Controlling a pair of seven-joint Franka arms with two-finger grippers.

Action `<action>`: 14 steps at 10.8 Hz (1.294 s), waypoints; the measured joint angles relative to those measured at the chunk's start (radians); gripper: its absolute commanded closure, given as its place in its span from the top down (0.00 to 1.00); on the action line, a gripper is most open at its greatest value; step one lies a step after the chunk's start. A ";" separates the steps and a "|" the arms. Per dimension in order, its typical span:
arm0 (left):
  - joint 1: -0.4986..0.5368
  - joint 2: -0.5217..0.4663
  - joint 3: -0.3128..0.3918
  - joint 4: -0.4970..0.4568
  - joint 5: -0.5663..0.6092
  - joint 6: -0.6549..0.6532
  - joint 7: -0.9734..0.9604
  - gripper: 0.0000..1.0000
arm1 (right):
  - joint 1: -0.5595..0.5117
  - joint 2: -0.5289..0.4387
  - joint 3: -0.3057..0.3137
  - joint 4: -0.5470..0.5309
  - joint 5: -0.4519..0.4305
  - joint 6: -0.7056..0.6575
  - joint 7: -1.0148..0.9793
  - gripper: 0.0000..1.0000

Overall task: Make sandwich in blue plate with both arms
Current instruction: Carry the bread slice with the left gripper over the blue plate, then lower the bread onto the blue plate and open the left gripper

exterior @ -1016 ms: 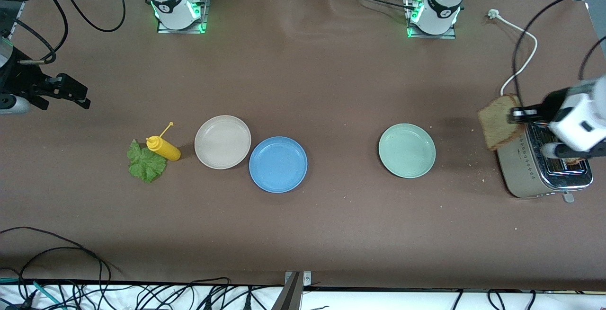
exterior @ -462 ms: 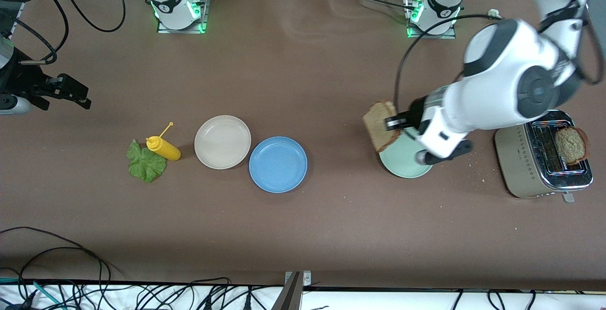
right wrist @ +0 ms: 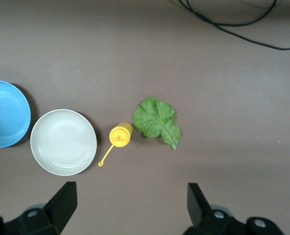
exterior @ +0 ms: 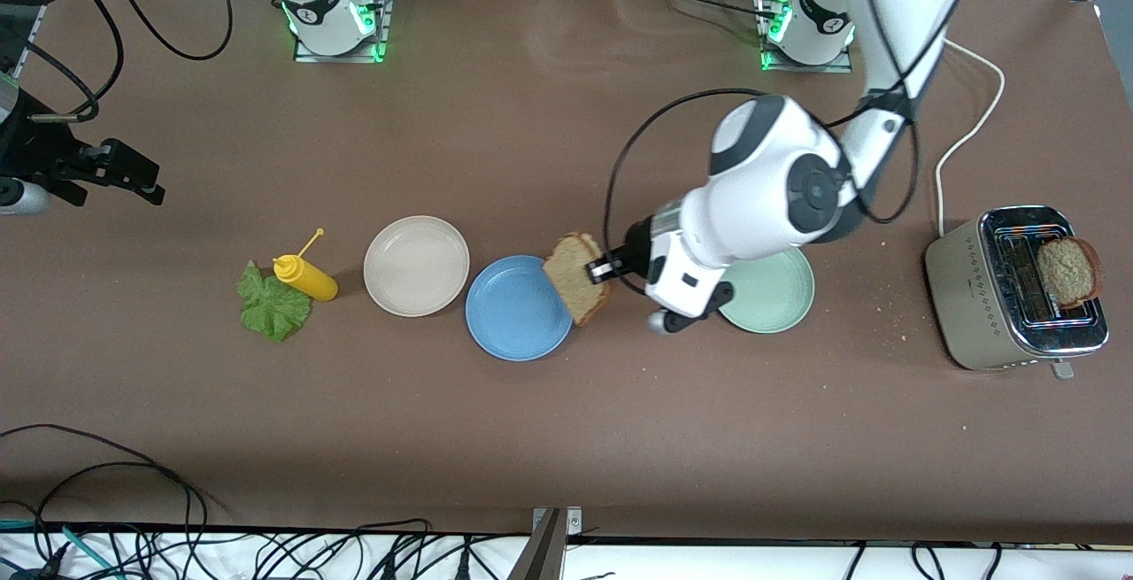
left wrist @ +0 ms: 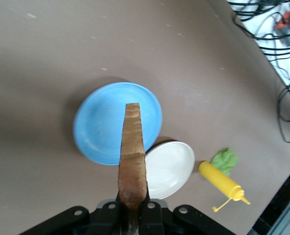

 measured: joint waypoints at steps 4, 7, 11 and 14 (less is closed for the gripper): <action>-0.135 0.112 0.008 -0.002 0.000 0.328 -0.046 0.00 | 0.001 0.000 0.000 0.000 0.000 0.000 0.000 1.00; -0.196 0.175 0.088 -0.001 0.000 0.412 -0.045 0.00 | 0.001 0.000 0.000 0.000 0.000 0.000 0.000 1.00; -0.246 0.202 0.142 0.003 0.000 0.425 -0.035 0.00 | 0.001 0.000 0.000 0.000 0.000 0.000 0.000 1.00; -0.287 0.218 0.144 0.004 0.000 0.477 -0.035 0.00 | 0.001 0.000 -0.001 0.000 0.000 0.000 0.000 1.00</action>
